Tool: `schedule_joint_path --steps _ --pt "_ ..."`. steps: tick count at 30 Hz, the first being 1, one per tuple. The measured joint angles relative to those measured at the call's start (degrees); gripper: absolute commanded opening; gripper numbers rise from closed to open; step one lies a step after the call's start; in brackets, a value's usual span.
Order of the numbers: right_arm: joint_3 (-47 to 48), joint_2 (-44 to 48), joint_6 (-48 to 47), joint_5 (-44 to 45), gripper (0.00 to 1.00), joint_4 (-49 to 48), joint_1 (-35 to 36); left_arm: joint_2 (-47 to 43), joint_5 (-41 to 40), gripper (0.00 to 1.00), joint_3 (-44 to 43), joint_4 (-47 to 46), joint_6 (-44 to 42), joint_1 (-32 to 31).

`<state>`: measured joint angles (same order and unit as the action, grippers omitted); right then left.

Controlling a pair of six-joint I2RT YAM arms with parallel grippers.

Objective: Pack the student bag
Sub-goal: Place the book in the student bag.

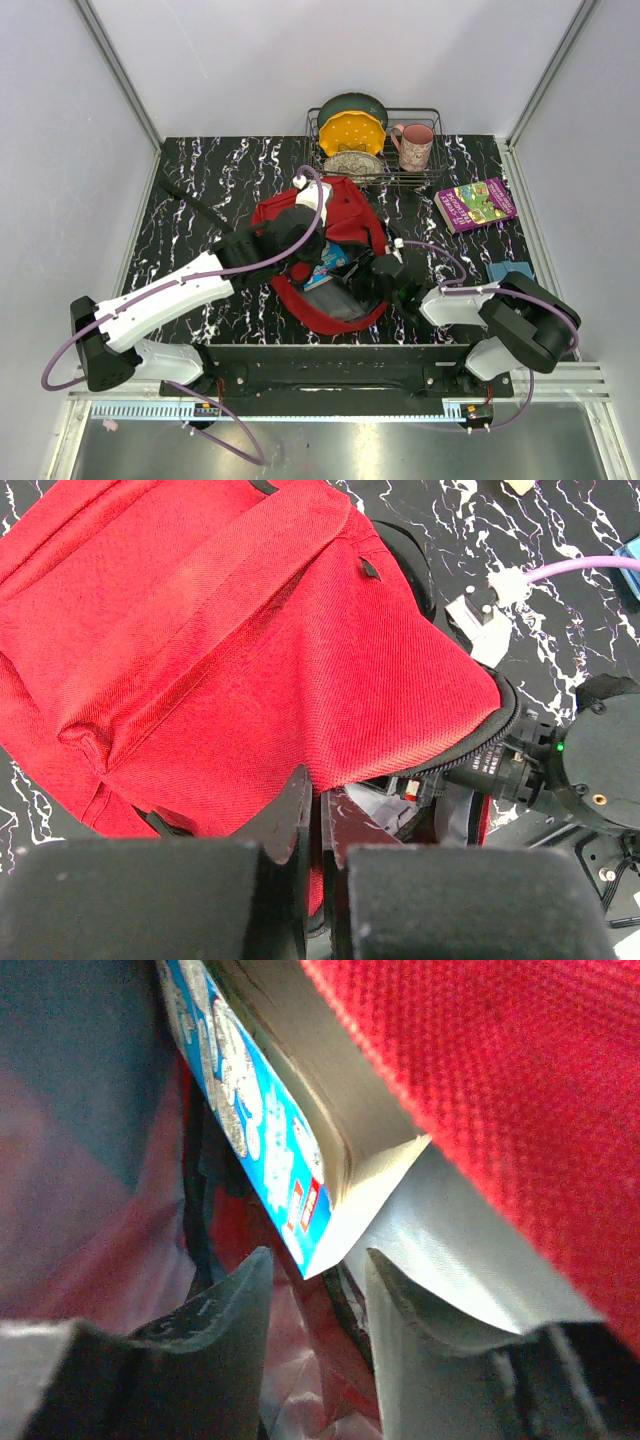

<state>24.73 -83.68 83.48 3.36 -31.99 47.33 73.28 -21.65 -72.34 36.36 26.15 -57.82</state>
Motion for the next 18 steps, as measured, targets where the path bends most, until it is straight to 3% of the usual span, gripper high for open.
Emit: schedule_joint_path --steps 7,10,15,18 --pt "5.38 -8.0 0.52 -0.55 0.26 -1.55 -0.07 -0.04 0.07 0.0 0.09 0.0 0.31 0.04" --pt "8.41 -12.07 0.46 -1.38 0.26 -3.61 -0.07 -0.04 0.04 0.0 0.13 0.02 0.39 0.11" --pt "12.37 -13.7 -0.94 -1.44 0.31 -3.98 -0.09 -0.04 -0.33 0.0 0.52 0.17 0.48 0.15" --pt "14.08 -13.7 -1.66 -1.42 0.43 -3.72 -0.09 -0.07 -1.55 0.0 0.96 0.83 0.52 0.15"
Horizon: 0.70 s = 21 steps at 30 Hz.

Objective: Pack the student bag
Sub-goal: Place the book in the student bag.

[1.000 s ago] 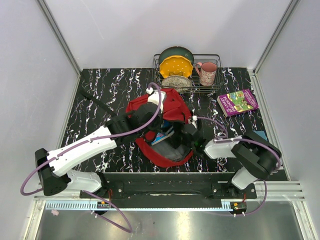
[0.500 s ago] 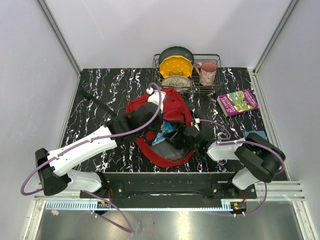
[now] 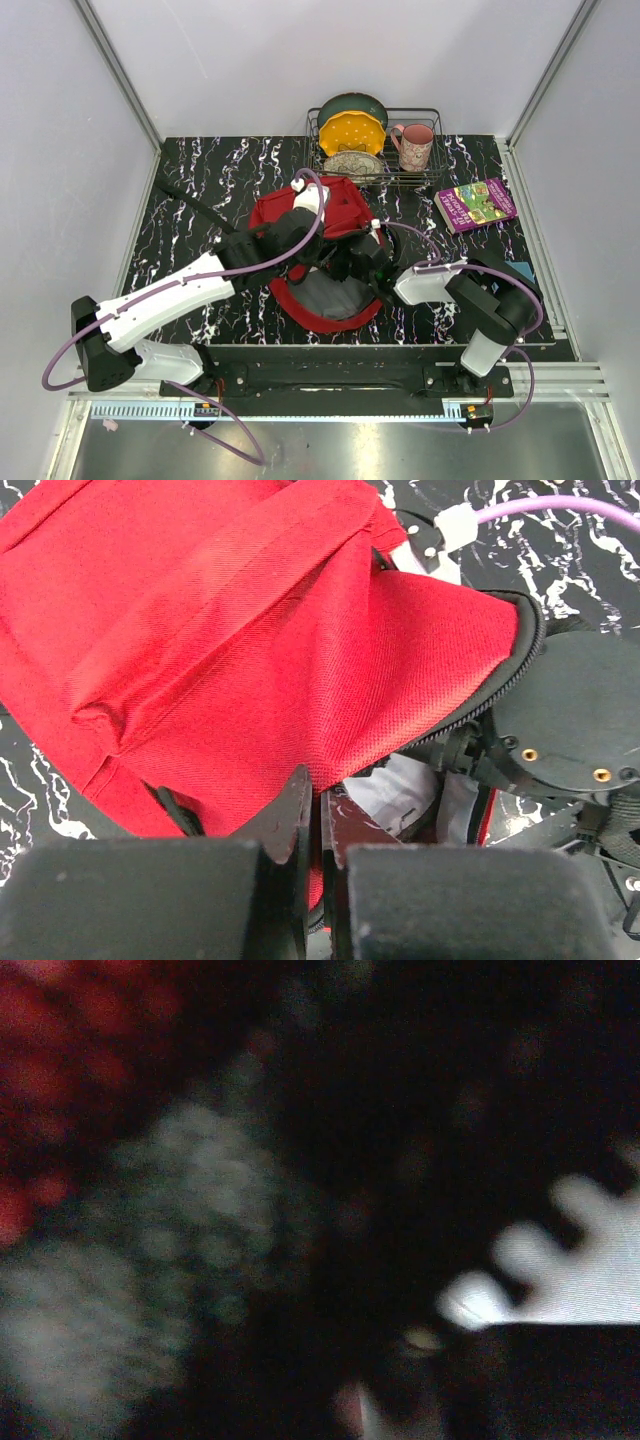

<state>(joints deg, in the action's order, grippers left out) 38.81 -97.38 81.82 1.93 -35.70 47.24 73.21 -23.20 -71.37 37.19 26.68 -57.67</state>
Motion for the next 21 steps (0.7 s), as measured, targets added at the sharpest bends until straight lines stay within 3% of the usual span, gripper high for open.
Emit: schedule_joint_path --steps 3,10,15,21 --pt "-0.04 0.15 -0.81 0.11 0.54 0.04 -0.04 -0.02 -1.16 0.0 0.68 0.5 0.15 0.02" --pt "-4.83 9.16 -3.72 1.01 0.61 4.96 -0.17 -0.42 -2.14 0.0 2.91 0.61 0.48 0.48" --pt "-8.85 19.91 -6.43 1.99 0.62 10.91 -0.17 -0.39 -2.14 0.0 3.72 0.66 0.87 0.79" --pt "-12.24 40.35 -9.18 5.25 0.63 26.62 -0.17 -0.35 -2.1 0.03 5.2 0.44 1.2 1.09"
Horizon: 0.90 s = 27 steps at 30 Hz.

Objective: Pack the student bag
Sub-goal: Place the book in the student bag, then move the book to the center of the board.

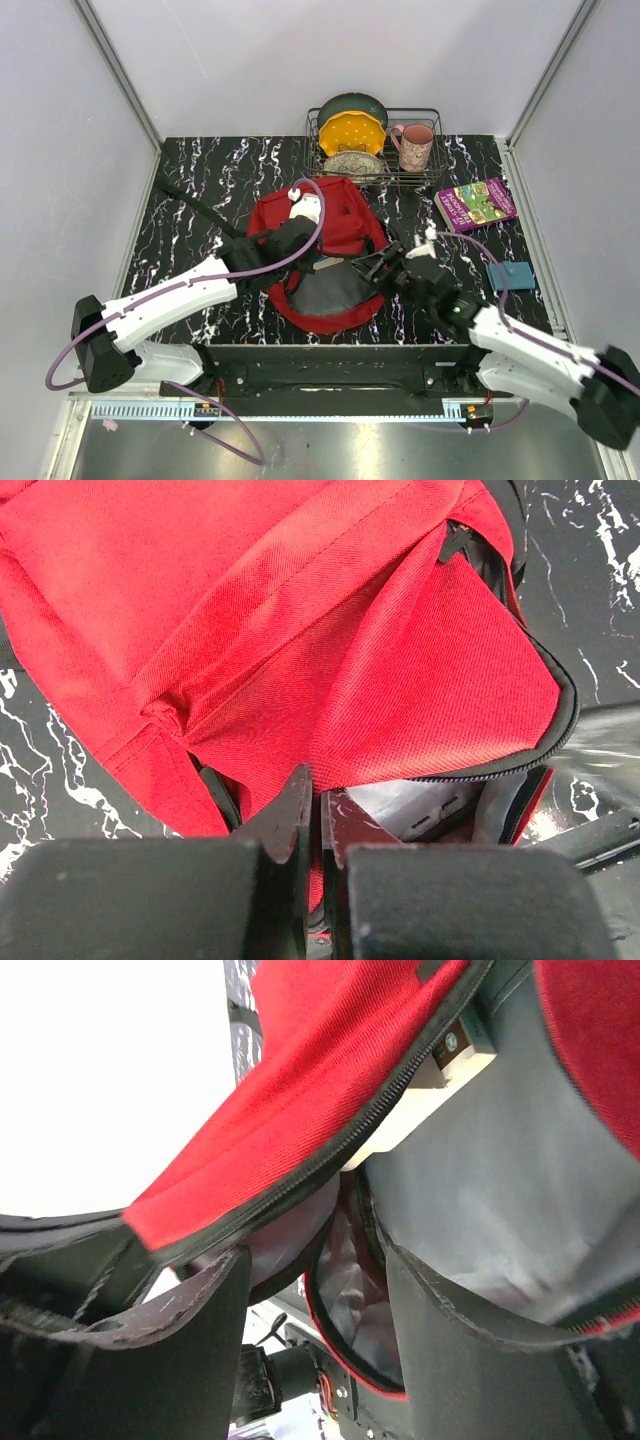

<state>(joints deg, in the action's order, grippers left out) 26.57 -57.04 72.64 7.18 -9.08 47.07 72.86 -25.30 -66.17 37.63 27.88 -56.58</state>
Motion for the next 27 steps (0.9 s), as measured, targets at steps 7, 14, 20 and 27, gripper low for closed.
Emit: schedule_joint_path --steps 7,14,20,27 --pt "-1.25 24.11 -0.87 11.23 0.73 21.24 0.0 0.07 2.05 0.56 2.49 -0.26 0.52 0.39" --pt "0.04 25.68 -3.89 21.05 0.96 34.8 -1.36 -4.83 9.51 0.93 8.13 -2.69 0.66 0.42" --pt "8.57 16.63 -11.8 25.24 1.0 42.4 -8.83 -19.39 10.43 0.99 11.17 -5.53 0.96 0.42" --pt "19.34 5.7 -23.37 21.11 1.0 43.17 -31.15 -26.6 6.69 0.99 12.57 -5.77 2.19 0.63"
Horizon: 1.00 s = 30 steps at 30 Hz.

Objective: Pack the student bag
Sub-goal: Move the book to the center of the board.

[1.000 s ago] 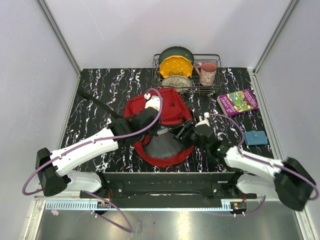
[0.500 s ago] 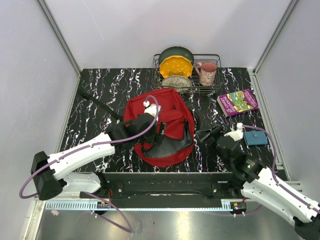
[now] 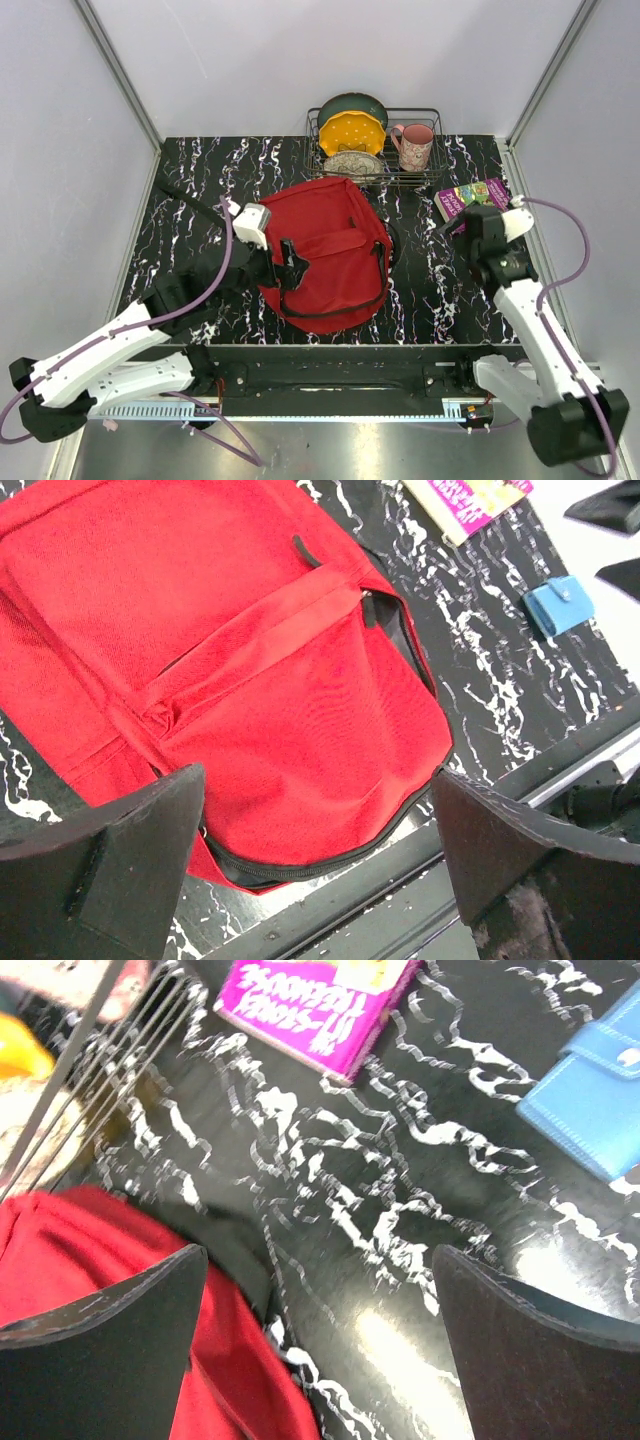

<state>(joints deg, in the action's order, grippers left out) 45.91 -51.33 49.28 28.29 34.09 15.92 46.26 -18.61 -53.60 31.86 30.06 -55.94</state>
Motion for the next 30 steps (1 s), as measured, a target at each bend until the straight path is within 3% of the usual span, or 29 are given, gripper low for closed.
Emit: schedule_joint_path --steps 5,9,17,30 --pt "5.05 -11.82 -4.79 -13.68 1.0 -2.43 -20.24 2.21 -0.31 0.99 1.86 0.79 0.85 0.04" --pt "10.45 -22.29 -6.62 -20.41 1.0 -4.02 -28.5 3.48 -0.28 0.99 2.89 1.7 1.18 0.13" --pt "26.29 -41.53 -10.54 -25.9 1.0 -10.19 -32.98 3.76 -0.28 0.99 3.1 0.48 0.37 0.63" --pt "51.12 -67.95 -23.15 -18.58 1.0 -11.96 -33.29 8.87 3.91 0.99 3.1 -3.3 -3.5 6.73"
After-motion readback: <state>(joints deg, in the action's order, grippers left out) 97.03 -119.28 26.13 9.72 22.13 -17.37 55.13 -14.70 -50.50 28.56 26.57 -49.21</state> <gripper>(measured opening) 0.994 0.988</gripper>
